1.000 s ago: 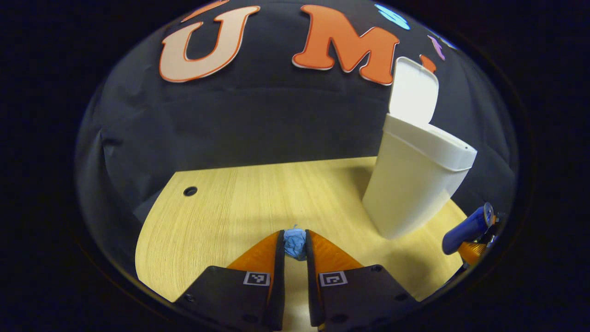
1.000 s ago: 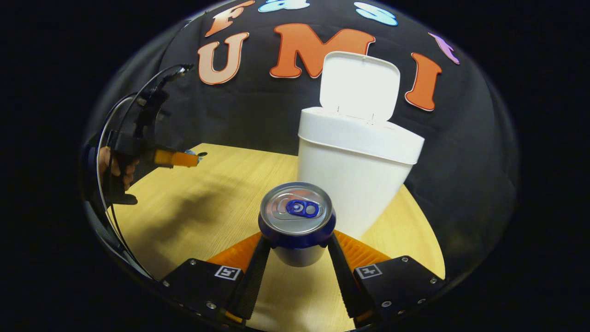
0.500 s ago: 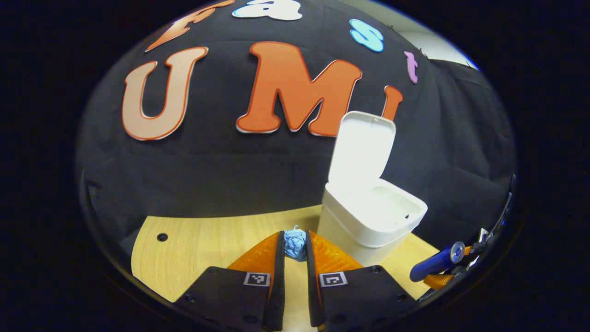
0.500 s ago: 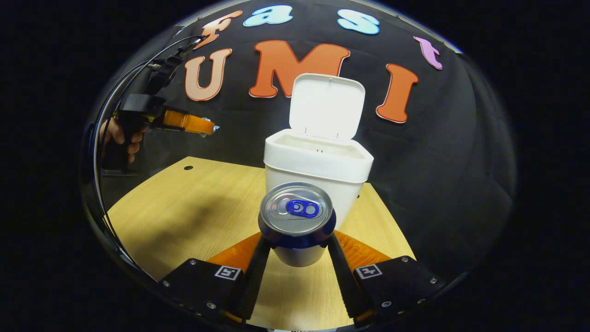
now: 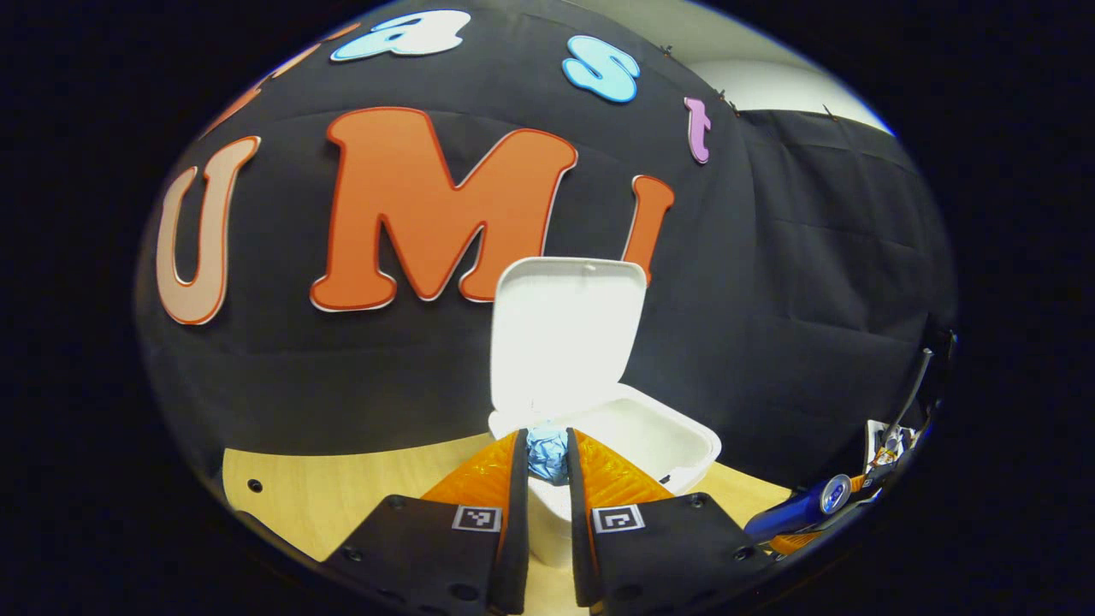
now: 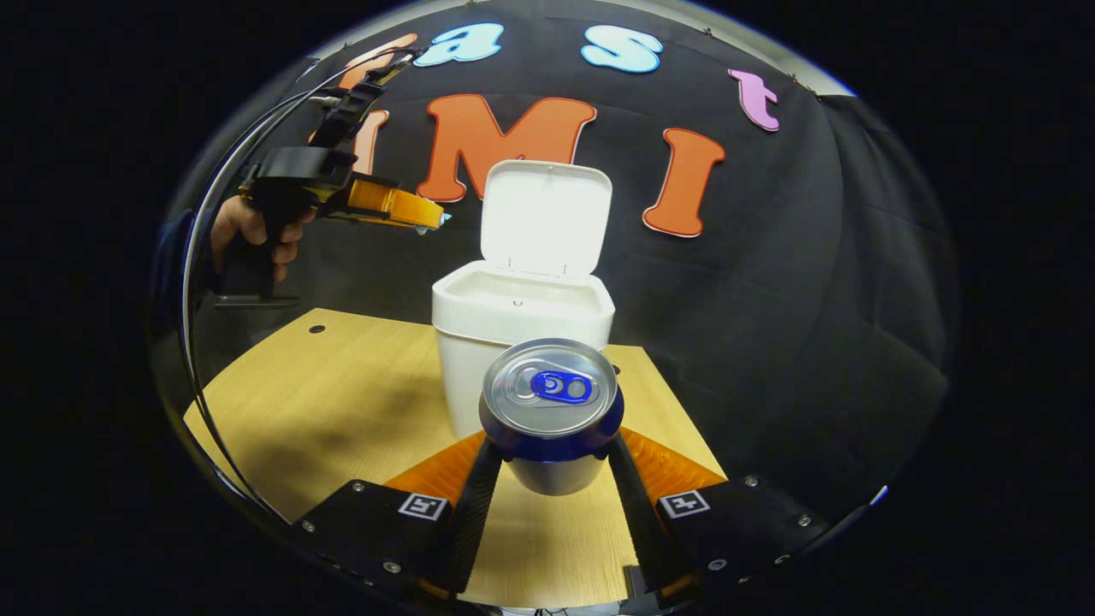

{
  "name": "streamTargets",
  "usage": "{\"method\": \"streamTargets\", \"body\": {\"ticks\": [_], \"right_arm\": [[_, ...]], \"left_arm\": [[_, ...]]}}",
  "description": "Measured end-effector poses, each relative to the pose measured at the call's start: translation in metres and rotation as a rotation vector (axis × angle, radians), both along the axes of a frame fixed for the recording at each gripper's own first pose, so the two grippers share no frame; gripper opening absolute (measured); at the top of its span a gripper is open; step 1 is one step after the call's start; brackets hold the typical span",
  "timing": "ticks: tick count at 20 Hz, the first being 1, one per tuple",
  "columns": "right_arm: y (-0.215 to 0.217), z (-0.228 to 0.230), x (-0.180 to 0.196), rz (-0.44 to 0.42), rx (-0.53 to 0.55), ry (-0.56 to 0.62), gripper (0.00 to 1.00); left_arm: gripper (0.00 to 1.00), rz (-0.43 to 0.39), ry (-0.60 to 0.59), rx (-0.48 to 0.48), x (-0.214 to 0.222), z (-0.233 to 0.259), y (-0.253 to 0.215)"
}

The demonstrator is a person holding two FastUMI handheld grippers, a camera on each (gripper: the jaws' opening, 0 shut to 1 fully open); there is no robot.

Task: Press the lid of the desktop garbage bin to open it, pick up the crumpled paper on the desktop and throw it into the bin, then pick up the pop can on the desktop and drop it into the bin, and finally close the garbage bin lid.

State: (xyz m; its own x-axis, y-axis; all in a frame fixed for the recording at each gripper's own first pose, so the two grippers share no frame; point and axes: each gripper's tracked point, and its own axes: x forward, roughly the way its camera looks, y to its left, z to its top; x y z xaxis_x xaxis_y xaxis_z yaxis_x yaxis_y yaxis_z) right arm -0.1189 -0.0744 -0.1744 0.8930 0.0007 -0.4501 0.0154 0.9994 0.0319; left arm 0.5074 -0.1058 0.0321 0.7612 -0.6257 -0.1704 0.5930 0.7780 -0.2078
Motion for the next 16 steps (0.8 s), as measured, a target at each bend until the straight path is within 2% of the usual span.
{"method": "streamTargets", "body": {"ticks": [5, 9, 13, 14, 15, 16], "right_arm": [[-0.025, 0.005, -0.006, -0.065, 0.011, -0.002, 0.75], [-0.045, 0.011, -0.01, -0.103, -0.001, -0.004, 0.75], [-0.053, 0.029, 0.002, -0.114, 0.003, -0.021, 0.75], [-0.055, 0.03, 0.009, -0.112, 0.001, -0.025, 0.75], [-0.056, 0.033, 0.015, -0.105, 0.002, -0.032, 0.75], [-0.058, 0.035, 0.023, -0.098, 0.0, -0.043, 0.75]], "left_arm": [[0.24, -0.059, 0.02, 0.014, -0.001, -0.018, -0.046], [0.25, -0.066, 0.03, 0.047, 0.001, -0.034, -0.067], [0.34, -0.07, 0.062, 0.064, 0.004, -0.046, -0.074], [0.43, -0.068, 0.066, 0.068, 0.004, -0.048, -0.074], [0.47, -0.067, 0.066, 0.069, 0.003, -0.046, -0.073], [0.46, -0.066, 0.06, 0.069, 0.003, -0.045, -0.07]]}}
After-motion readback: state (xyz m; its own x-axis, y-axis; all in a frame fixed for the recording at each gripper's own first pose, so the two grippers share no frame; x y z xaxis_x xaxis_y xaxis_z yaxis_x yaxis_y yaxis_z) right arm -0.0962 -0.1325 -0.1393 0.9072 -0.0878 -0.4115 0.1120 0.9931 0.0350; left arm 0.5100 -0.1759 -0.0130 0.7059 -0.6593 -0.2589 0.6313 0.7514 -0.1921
